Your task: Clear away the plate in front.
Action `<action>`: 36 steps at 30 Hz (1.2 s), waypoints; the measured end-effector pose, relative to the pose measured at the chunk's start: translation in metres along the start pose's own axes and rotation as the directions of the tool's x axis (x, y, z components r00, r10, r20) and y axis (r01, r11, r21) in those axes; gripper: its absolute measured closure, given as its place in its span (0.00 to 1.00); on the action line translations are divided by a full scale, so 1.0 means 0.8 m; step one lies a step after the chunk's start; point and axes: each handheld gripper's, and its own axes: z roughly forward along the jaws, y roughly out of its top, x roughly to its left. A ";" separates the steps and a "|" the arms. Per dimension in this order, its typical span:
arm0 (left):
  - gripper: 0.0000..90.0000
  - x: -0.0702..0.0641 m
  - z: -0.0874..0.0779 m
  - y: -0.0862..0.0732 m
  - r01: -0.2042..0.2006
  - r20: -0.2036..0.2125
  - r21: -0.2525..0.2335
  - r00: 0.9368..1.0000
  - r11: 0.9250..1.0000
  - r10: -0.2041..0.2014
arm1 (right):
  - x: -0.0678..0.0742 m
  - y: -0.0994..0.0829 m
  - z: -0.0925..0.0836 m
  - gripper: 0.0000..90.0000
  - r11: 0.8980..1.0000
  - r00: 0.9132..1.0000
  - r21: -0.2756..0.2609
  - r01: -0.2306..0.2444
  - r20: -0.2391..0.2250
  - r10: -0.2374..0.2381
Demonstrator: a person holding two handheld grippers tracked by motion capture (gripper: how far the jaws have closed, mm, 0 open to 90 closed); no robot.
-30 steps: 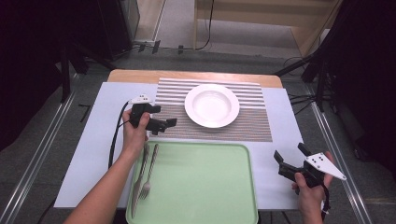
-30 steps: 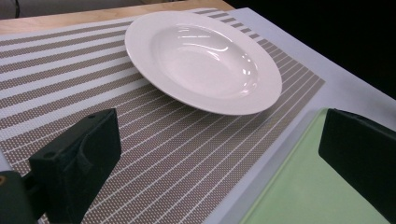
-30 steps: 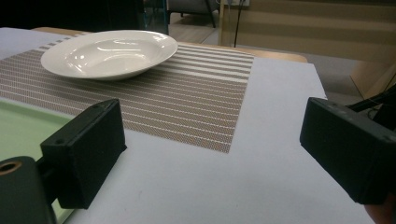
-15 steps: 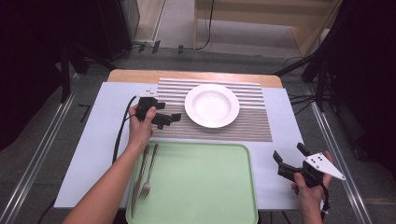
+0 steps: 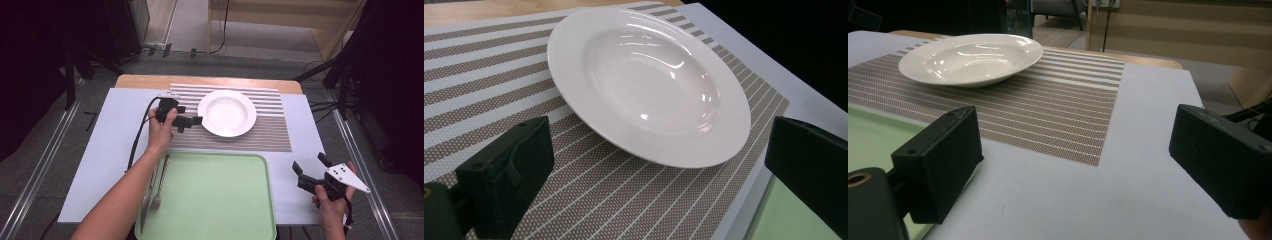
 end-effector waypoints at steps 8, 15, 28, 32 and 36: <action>0.01 0.012 0.012 0.008 0.045 -0.016 -0.015 0.999 0.999 -0.045 | 0.000 0.000 -0.001 0.06 1.000 1.000 -0.005 -0.005 -0.004 0.005; 0.01 0.013 0.028 0.009 0.049 -0.020 0.011 0.999 0.999 -0.048 | 0.000 0.000 0.000 0.06 1.000 1.000 0.001 -0.007 -0.008 0.007; 0.14 0.010 0.060 0.010 0.096 -0.033 0.061 0.995 0.994 -0.094 | -0.001 0.001 -0.001 0.06 1.000 1.000 -0.004 -0.008 -0.012 0.008; 0.17 0.011 0.066 0.013 0.122 -0.075 0.070 0.990 0.990 -0.117 | -0.002 0.001 -0.001 0.06 1.000 1.000 -0.008 -0.007 -0.011 0.007; 0.21 0.016 0.070 0.012 0.141 -0.091 0.075 0.987 0.987 -0.134 | -0.001 0.002 -0.001 0.06 1.000 1.000 -0.009 -0.018 -0.013 0.018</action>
